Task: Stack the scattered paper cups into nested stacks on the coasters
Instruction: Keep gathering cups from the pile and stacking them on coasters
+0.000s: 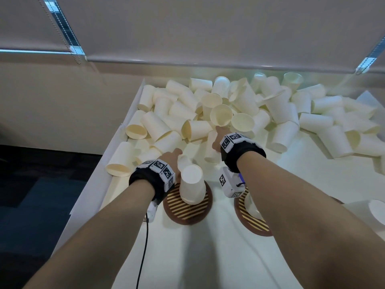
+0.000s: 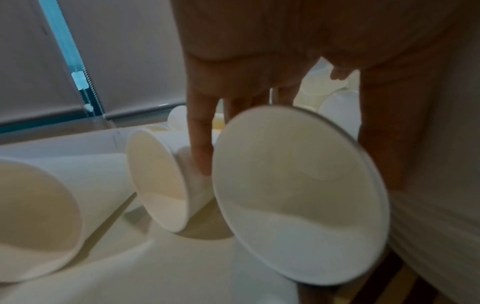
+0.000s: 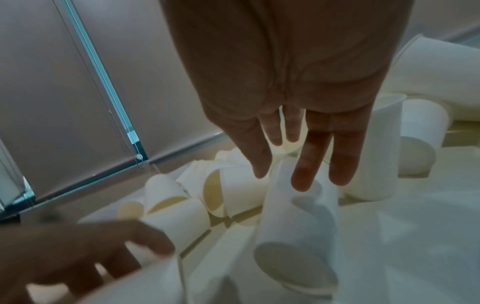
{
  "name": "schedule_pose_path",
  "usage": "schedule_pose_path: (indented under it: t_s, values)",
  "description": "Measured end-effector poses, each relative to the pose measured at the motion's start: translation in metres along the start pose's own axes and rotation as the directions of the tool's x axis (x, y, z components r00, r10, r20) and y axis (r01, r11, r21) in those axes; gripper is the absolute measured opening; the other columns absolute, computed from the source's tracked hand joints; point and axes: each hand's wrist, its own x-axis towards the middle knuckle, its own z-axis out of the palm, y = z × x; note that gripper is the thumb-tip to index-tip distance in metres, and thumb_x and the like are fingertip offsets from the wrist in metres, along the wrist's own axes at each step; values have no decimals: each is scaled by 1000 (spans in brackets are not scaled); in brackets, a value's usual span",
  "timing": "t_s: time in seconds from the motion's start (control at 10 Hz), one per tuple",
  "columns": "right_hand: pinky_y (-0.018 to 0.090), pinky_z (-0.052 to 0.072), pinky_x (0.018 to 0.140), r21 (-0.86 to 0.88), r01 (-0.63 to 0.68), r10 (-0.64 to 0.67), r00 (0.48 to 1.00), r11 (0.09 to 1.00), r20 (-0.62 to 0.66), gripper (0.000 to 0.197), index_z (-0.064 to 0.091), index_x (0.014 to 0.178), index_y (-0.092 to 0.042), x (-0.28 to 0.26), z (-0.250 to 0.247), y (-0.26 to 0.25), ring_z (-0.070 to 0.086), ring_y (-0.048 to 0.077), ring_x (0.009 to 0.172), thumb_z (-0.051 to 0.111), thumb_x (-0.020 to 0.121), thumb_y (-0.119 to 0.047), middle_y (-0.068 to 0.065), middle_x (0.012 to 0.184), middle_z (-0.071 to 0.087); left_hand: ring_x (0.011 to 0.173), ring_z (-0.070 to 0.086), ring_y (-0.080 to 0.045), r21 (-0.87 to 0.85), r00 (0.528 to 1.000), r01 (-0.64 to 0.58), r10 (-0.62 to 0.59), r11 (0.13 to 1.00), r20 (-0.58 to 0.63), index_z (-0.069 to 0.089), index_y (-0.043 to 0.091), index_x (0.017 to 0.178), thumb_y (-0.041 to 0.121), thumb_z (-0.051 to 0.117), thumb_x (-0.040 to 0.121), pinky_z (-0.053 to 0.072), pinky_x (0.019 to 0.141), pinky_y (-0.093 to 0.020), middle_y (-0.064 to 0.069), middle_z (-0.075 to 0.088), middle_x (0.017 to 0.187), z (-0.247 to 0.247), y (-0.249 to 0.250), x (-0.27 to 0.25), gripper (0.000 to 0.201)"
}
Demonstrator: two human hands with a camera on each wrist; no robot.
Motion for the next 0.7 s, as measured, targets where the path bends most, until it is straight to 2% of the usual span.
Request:
schedule_pose_path:
  t_s: [0.1,0.2,0.3,0.4,0.5,0.6,0.7]
  values:
    - [21,21,81,33,81,-80,996,996,-31,61,24,146,-6,0,11,8,26,32,140,52,92,-10,16,152,22,110,55,-30,-61,999,-33,33,998,-11,27,23,141,24,70,80,42,80,-32,-13,53,125,-6,-4,2,74]
    - [24,31,88,72,72,-67,996,995,-63,53,35,141,-4,1,8,12,36,32,134,53,91,-9,18,146,34,109,53,-31,-167,996,-58,46,984,-76,25,28,142,31,75,73,42,81,-33,-11,50,121,-21,-1,-2,85]
    - [36,41,99,132,39,-39,999,990,-2,47,47,134,-2,-9,2,16,47,33,127,57,90,-16,18,138,47,97,54,-31,-309,973,-99,28,946,-228,26,35,140,28,74,69,44,78,-34,-11,50,109,-36,3,-5,86]
    - [40,46,99,143,36,-48,995,989,85,49,52,129,-1,-16,8,20,53,35,120,65,86,-22,20,132,53,92,49,-25,-409,942,-130,-16,903,-335,32,36,136,26,72,70,40,75,-30,-7,46,102,-46,6,-13,77]
    - [30,57,80,205,21,-39,996,979,84,46,53,127,-1,-24,15,21,59,33,113,63,87,-22,20,128,56,93,52,-26,-503,907,-168,-67,848,-415,36,31,128,25,73,68,46,75,-33,-7,49,105,-52,7,-18,70]
    - [10,44,35,403,18,-24,1000,915,11,40,47,131,4,-31,3,13,64,30,94,47,95,-15,24,125,56,93,55,-28,-610,859,-196,-165,768,-485,34,20,123,25,75,69,51,80,-37,-5,53,105,-57,6,-24,67]
    - [23,57,56,569,1,58,995,822,-86,39,49,128,2,-37,-17,3,58,20,49,37,99,-19,18,73,69,93,58,-29,-759,813,-216,-318,614,-489,35,15,117,28,74,73,50,77,-34,-6,54,103,-63,5,-27,61]
